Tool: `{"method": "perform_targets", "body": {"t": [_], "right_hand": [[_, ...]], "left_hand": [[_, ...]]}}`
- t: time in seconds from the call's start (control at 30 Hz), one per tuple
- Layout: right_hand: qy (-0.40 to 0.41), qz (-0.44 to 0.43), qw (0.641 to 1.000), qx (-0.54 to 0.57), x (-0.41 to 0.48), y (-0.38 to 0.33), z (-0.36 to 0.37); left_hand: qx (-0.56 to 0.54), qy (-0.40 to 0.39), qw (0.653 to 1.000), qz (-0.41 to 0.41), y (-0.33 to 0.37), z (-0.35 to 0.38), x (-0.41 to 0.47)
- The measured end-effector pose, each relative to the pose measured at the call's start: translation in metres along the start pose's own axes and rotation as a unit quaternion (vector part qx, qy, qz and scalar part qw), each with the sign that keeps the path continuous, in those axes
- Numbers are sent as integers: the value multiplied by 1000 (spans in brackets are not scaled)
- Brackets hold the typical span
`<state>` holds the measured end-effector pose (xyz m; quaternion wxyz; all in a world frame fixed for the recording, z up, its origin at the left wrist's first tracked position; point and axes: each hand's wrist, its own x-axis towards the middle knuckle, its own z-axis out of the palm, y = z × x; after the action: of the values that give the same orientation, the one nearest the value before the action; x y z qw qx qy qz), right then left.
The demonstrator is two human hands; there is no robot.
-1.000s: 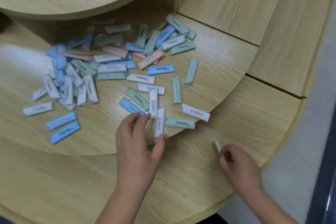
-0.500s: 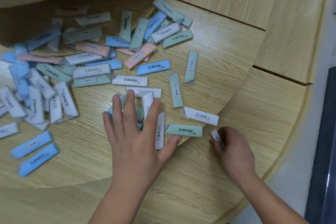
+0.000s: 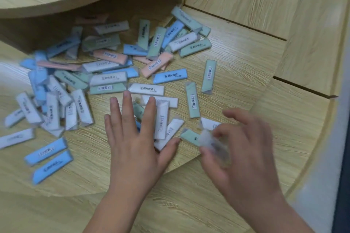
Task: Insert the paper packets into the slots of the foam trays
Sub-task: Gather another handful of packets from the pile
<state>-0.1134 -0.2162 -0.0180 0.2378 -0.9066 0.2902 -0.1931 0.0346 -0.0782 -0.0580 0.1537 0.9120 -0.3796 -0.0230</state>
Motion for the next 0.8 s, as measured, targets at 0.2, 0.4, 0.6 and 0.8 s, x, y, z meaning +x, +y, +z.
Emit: {"method": "perform_targets", "body": {"t": [0.2,0.4,0.6,0.8], "right_hand": [[-21,-12,1000,-10,12,-15,50],[-4,-62,998,9,32,-15,63],[-17,-127,992,14,54,-26,82],[-40,-207,977,23,78,-30,79]], "left_hand": [[-13,-8,1000,-4,2,-1,1],[-28,15,999,-44,-4,-5,7],[9,63,996,-61,-23,-9,6],[15,139,989,-39,-59,-31,10]]}}
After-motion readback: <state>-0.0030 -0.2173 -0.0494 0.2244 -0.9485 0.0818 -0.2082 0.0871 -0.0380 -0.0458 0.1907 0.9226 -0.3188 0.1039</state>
